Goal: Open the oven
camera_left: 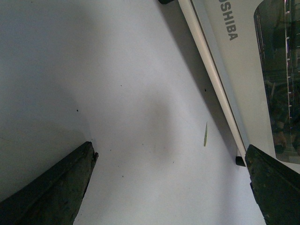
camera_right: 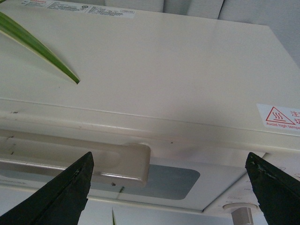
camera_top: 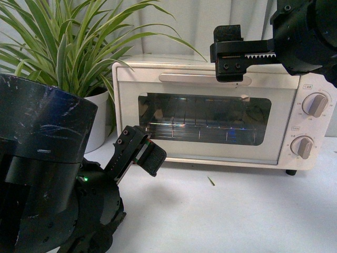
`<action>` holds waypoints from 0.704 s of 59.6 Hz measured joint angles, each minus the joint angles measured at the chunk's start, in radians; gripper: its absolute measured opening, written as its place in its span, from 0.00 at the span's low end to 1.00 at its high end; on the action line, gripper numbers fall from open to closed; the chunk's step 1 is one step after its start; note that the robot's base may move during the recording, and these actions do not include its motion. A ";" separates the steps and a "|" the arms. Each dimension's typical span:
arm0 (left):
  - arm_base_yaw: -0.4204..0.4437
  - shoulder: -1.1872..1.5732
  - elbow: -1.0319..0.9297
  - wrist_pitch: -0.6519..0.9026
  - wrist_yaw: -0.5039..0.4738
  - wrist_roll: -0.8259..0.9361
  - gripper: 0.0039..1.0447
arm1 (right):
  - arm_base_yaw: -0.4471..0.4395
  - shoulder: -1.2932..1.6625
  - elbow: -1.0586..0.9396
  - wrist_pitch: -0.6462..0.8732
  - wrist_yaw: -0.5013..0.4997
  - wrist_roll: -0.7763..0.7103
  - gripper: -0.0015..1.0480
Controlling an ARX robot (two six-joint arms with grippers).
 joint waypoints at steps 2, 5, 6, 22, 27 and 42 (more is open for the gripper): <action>0.000 0.000 0.000 0.000 0.000 0.000 0.94 | 0.000 0.004 0.003 0.001 0.006 -0.004 0.91; 0.000 0.000 0.000 0.000 0.000 -0.001 0.94 | 0.000 0.009 0.006 0.004 0.013 -0.007 0.91; 0.000 0.000 0.000 0.000 0.000 -0.002 0.94 | 0.000 0.010 0.006 0.004 0.014 -0.008 0.91; 0.000 0.000 0.000 0.000 0.000 -0.003 0.94 | -0.003 0.031 0.030 -0.007 0.022 -0.017 0.91; 0.000 0.000 0.000 0.000 0.000 -0.003 0.94 | -0.005 0.036 0.033 -0.016 0.022 -0.023 0.91; 0.000 0.000 0.000 0.000 0.000 -0.003 0.94 | -0.021 0.047 0.042 -0.018 0.022 -0.035 0.91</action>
